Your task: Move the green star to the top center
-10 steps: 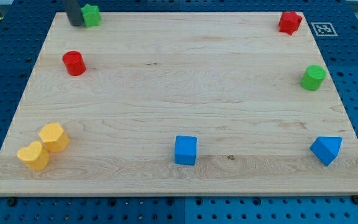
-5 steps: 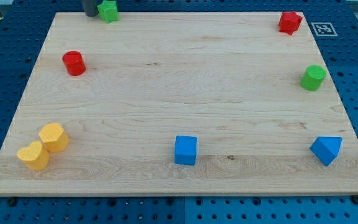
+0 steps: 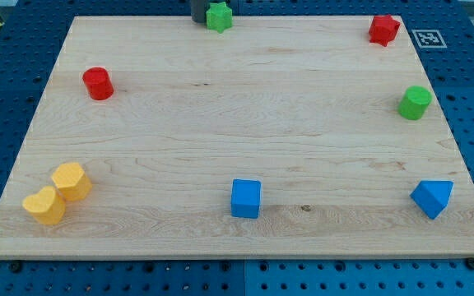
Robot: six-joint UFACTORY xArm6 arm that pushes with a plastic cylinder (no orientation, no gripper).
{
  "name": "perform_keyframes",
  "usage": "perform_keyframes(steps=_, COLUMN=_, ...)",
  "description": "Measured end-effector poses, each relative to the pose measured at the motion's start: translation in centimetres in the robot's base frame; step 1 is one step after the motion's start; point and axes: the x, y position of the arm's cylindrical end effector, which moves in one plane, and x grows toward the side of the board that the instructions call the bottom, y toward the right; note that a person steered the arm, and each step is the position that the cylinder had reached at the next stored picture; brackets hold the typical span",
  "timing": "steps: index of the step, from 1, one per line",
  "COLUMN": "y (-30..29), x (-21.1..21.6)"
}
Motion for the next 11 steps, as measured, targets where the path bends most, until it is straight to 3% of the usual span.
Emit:
perform_keyframes(steps=2, y=4.6, x=0.1)
perform_keyframes(steps=4, y=-0.3, x=3.1)
perform_keyframes(steps=6, y=-0.6, x=11.3)
perform_keyframes(steps=10, y=-0.4, x=33.0)
perform_keyframes(steps=11, y=-0.4, x=34.3)
